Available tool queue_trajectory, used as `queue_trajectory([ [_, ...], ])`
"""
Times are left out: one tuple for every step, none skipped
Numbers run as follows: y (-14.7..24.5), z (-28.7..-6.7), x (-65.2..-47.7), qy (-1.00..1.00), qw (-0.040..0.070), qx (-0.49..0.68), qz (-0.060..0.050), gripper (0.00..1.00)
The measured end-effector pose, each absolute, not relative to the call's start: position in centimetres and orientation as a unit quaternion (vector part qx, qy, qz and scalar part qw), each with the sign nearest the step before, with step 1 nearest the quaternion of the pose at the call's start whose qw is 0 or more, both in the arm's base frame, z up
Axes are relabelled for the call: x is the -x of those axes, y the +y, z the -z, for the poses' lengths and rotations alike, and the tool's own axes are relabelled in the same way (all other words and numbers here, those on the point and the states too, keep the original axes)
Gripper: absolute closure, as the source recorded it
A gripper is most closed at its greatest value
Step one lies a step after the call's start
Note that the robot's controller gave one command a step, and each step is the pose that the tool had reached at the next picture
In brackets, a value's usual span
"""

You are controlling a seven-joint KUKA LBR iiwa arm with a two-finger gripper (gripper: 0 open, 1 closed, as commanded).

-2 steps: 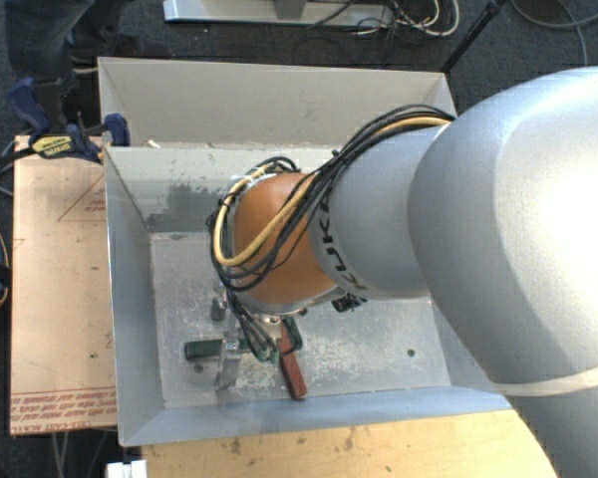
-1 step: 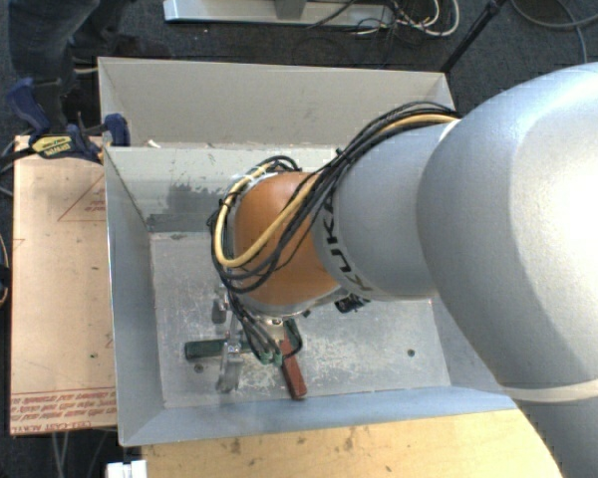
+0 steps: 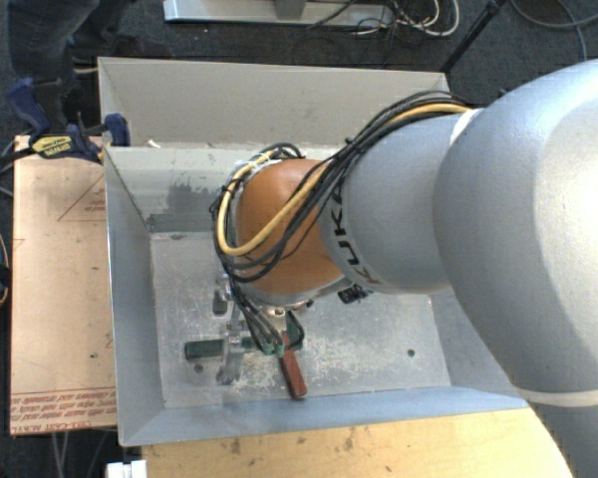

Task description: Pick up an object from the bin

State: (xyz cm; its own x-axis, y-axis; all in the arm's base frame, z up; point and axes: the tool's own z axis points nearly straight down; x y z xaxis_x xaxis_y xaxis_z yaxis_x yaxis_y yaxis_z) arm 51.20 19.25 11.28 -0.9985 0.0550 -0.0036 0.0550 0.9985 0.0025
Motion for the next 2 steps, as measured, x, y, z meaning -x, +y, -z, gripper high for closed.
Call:
queue_trajectory([
  [17.4, -6.7, -51.2, 1.000, -0.002, -0.023, 0.000, 0.00],
  [18.4, -7.0, -51.3, 0.994, 0.000, -0.105, -0.001, 1.00],
])
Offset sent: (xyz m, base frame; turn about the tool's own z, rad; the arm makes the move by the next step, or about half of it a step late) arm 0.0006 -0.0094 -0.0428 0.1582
